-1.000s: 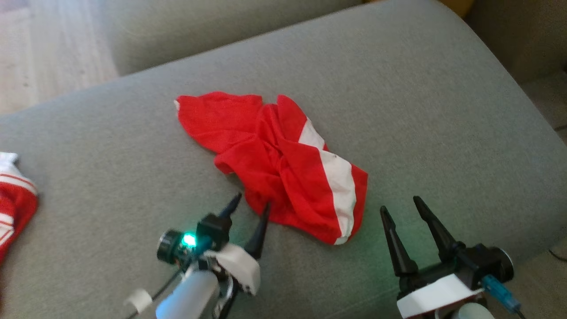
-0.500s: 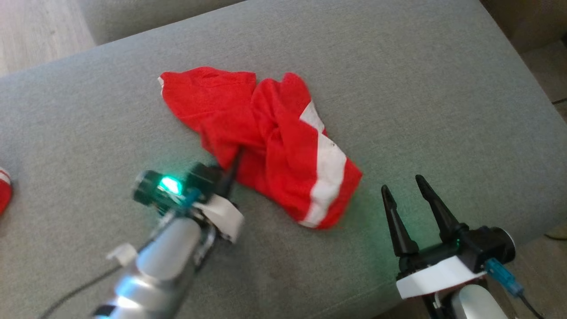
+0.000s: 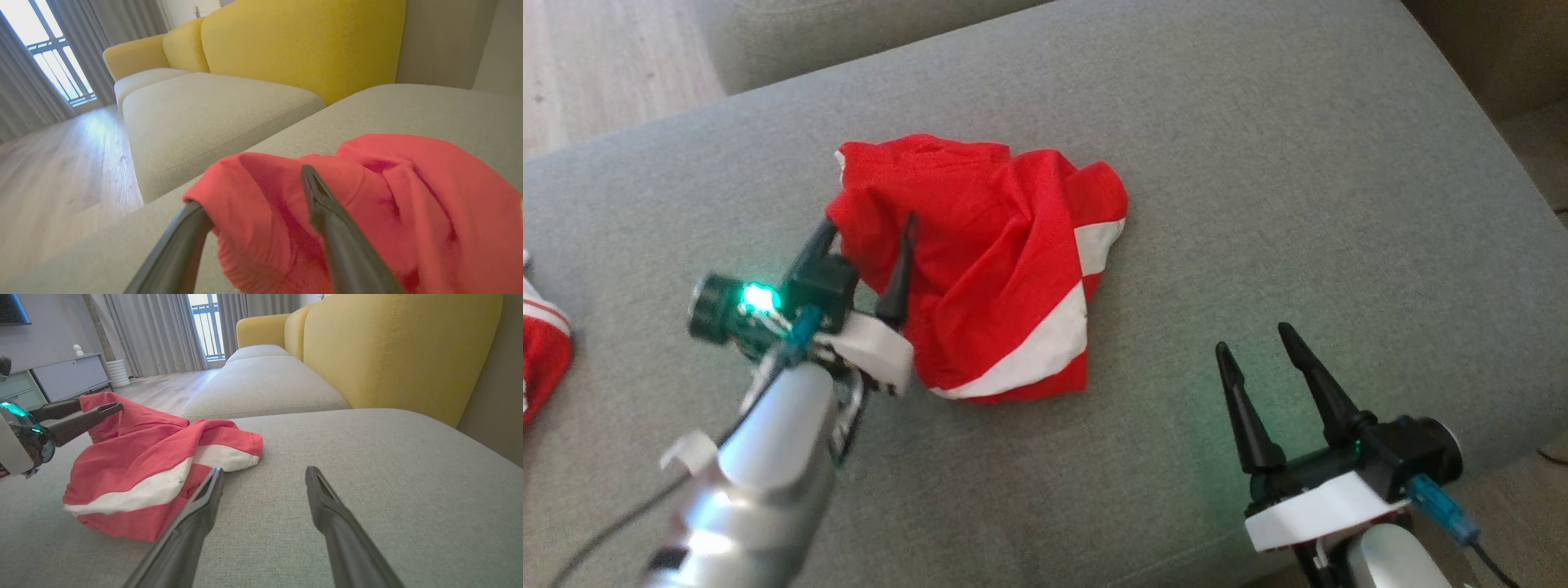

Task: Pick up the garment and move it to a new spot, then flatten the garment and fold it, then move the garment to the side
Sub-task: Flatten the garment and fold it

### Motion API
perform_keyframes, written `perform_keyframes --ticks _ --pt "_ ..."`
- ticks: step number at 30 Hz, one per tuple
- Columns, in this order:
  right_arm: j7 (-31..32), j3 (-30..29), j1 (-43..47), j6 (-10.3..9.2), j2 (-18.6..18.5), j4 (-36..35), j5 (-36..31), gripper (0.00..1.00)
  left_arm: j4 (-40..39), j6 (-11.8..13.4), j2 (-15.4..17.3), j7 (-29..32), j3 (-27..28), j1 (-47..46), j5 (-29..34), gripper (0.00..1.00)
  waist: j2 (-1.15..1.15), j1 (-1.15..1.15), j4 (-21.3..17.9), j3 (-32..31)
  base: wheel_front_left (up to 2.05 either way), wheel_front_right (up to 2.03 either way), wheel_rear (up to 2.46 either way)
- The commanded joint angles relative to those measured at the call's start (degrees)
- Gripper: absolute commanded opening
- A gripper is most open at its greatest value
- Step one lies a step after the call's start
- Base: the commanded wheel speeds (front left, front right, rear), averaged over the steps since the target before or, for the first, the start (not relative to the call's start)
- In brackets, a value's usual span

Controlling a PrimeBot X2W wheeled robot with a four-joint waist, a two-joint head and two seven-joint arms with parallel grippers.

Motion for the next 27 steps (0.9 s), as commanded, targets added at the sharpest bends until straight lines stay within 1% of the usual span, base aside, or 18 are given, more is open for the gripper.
perform_keyframes --ticks 1,4,7,10,11,12,14,17,19,23,27 --pt "-0.2 0.9 -0.7 -0.05 0.0 -1.6 -0.1 1.0 -1.8 0.5 0.5 -0.5 2.8 0.4 -0.8 1.0 0.0 0.0 0.4 -0.4 0.0 0.0 0.0" --pt "-0.2 0.3 -0.2 -0.05 -0.2 -1.7 -0.2 1.0 -5.3 1.0 -1.2 -0.5 5.1 5.1 -1.9 1.0 0.0 0.0 1.4 -1.1 0.0 0.0 0.0" --pt "-0.2 -0.1 0.5 -0.05 -0.5 -1.8 -0.3 1.0 -11.2 2.3 -2.2 -0.5 8.0 11.2 -1.9 1.0 0.0 0.0 2.7 -1.9 0.0 0.0 0.0" --pt "-0.2 -0.1 0.9 -0.05 -0.5 -1.8 -0.3 1.0 -17.6 2.9 -3.3 -0.5 10.8 18.0 -1.8 1.0 0.0 0.0 3.8 -2.6 0.0 0.0 0.0" --pt "-0.2 0.1 1.0 -0.05 -0.5 -1.8 -0.3 1.0 -21.5 2.5 -3.9 -0.5 12.3 22.2 -1.5 1.0 0.0 0.0 4.3 -2.9 0.0 0.0 0.0" --pt "-0.2 0.2 1.1 -0.05 -0.6 -1.8 -0.3 1.0 -22.9 1.8 -4.4 -0.5 12.8 24.1 -1.8 1.0 0.0 0.0 4.6 -3.1 0.0 0.0 0.0" --pt "-0.2 0.3 1.3 -0.05 -0.8 -1.9 -0.3 1.0 -24.5 -1.3 -5.2 -0.5 13.0 27.3 -2.8 1.0 0.0 0.0 5.0 -3.3 0.0 0.0 0.0" --pt "-0.2 0.4 1.4 -0.05 -1.2 -1.9 -0.3 1.0 -22.0 -6.0 -5.7 -0.5 11.4 29.3 -2.7 1.0 0.0 0.0 5.5 -3.4 0.0 0.0 0.0" --pt "-0.2 0.5 1.4 -0.05 -1.5 -1.9 -0.2 1.0 -19.0 -7.7 -5.9 -0.5 10.2 28.5 -2.6 1.0 0.0 0.0 5.7 -3.2 0.0 0.0 0.0" --pt "-0.2 0.8 0.9 -0.05 -2.1 -2.1 -0.3 1.0 -11.4 -9.5 -6.4 -0.5 7.5 24.4 -3.7 1.0 0.0 0.0 5.5 -2.6 0.0 0.0 0.0" --pt "-0.2 1.1 0.4 -0.05 -2.5 -2.3 -0.4 1.0 -5.3 -9.9 -6.8 -0.5 5.2 20.1 -5.7 1.0 0.0 0.0 4.6 -1.7 0.0 0.0 0.0"
